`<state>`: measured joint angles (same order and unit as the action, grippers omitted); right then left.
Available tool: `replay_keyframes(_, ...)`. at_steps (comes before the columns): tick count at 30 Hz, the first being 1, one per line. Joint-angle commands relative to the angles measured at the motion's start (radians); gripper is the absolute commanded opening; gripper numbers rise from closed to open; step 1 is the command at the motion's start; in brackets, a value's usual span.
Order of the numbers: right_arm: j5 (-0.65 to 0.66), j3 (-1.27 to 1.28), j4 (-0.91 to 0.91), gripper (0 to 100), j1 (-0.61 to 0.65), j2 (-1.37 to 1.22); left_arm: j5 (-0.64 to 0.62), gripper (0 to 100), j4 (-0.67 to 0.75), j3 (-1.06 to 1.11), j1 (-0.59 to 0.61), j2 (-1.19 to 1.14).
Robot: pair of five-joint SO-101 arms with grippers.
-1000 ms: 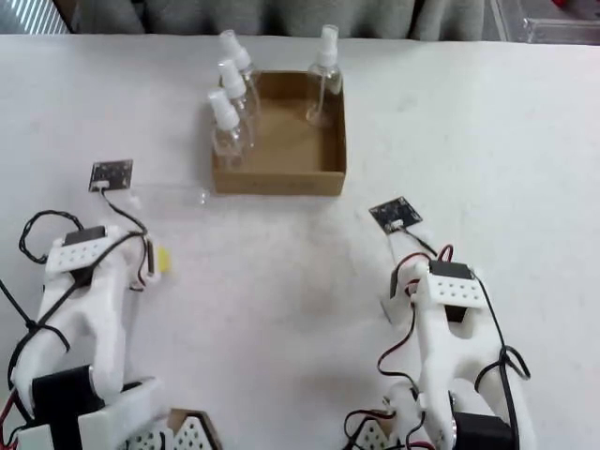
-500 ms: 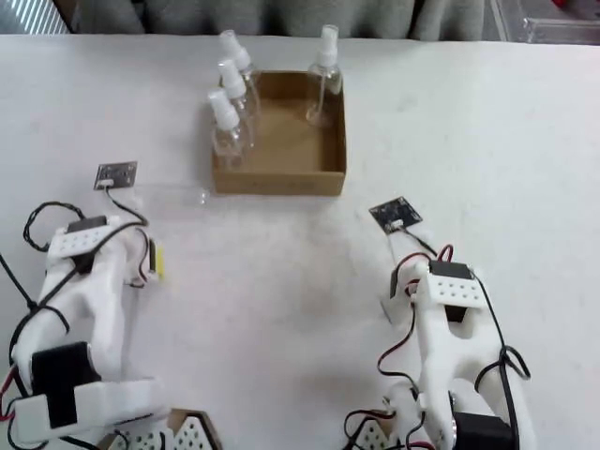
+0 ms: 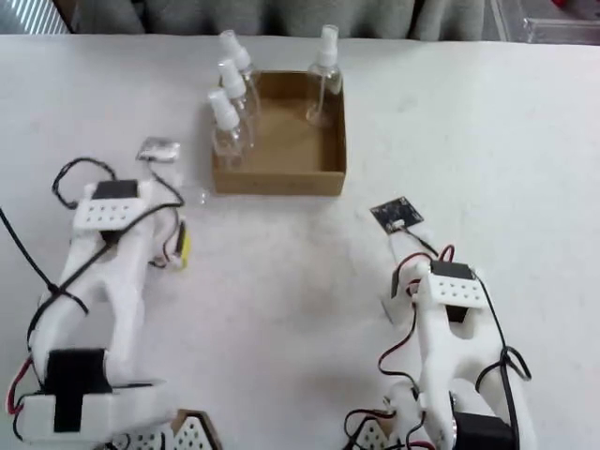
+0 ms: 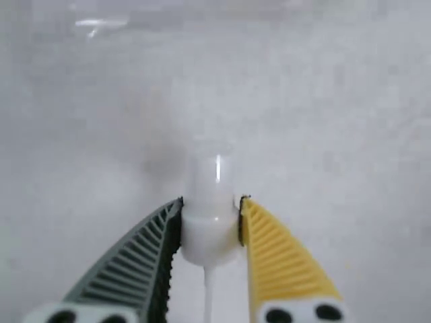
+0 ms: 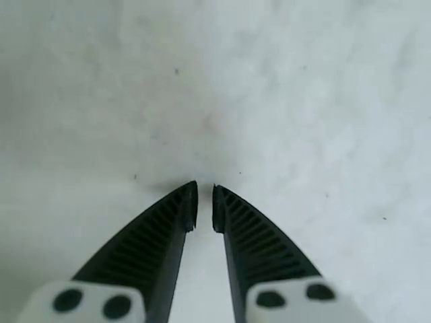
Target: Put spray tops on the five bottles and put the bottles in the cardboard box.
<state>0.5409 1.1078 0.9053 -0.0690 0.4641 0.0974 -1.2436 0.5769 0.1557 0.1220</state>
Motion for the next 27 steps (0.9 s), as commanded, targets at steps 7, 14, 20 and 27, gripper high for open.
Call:
replay_keyframes(7, -0.034, -0.003, -0.010, 1.7, -0.047, 0.019, -0.175, 2, 0.015, -0.094, -0.476, 0.249)
replay_keyframes(14, -0.040, -0.008, -0.012, 1.7, -0.076, 0.016, -0.209, 2, 0.216, -0.078, -0.685, 0.246)
replay_keyframes(20, -0.040, -0.008, -0.022, 1.7, -0.079, 0.015, -0.213, 8, 0.445, 0.064, -0.762, 0.248)
replay_keyframes(27, -0.040, -0.008, -0.025, 1.7, -0.079, 0.015, -0.350, 32, 0.483, 0.146, -0.679, 0.257)
